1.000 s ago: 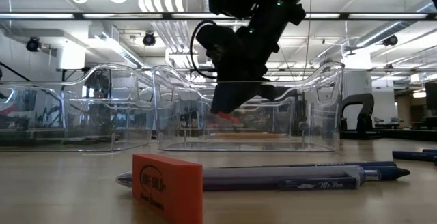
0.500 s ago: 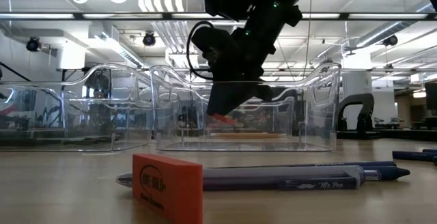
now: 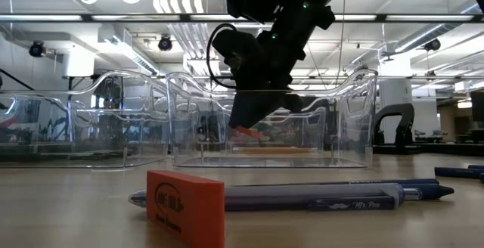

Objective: Sort crayons/erasers/pens/pencils in bins
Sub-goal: Put the orange eraser into the bottom right transparent bin

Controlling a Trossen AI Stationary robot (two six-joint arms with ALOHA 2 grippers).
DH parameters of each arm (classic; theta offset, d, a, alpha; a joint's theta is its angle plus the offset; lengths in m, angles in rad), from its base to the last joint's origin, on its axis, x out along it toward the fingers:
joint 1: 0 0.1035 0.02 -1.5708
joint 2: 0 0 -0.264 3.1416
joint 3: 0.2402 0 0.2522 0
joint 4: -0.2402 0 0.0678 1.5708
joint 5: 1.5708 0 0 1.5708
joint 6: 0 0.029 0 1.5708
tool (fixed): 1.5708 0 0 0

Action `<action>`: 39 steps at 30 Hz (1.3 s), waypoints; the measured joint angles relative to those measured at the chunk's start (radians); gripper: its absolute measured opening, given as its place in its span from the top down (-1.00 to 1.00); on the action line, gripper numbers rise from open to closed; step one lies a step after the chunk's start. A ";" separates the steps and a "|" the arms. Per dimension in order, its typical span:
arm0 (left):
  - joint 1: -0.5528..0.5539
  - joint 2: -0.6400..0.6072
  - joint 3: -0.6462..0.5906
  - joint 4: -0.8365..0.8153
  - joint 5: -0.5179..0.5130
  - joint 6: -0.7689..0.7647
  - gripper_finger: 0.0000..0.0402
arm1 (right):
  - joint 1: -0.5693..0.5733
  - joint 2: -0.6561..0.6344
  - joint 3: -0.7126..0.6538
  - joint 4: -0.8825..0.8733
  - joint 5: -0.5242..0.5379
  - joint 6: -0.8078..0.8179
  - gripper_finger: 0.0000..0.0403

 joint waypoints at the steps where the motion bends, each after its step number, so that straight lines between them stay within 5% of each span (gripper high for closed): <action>1: 0.000 0.000 0.000 0.000 0.000 0.000 0.47 | 0.000 0.000 0.000 0.000 0.000 0.000 0.60; 23: 0.000 0.000 0.000 0.000 0.000 0.006 0.47 | 0.034 0.004 0.042 -0.021 -0.068 0.146 0.63; 34: 0.000 0.000 0.000 -0.001 0.017 0.006 0.47 | 0.040 0.016 0.027 -0.021 0.131 0.375 0.58; 39: -0.002 0.000 0.000 -0.001 0.020 0.006 0.47 | 0.045 0.053 0.024 -0.025 0.131 0.406 0.58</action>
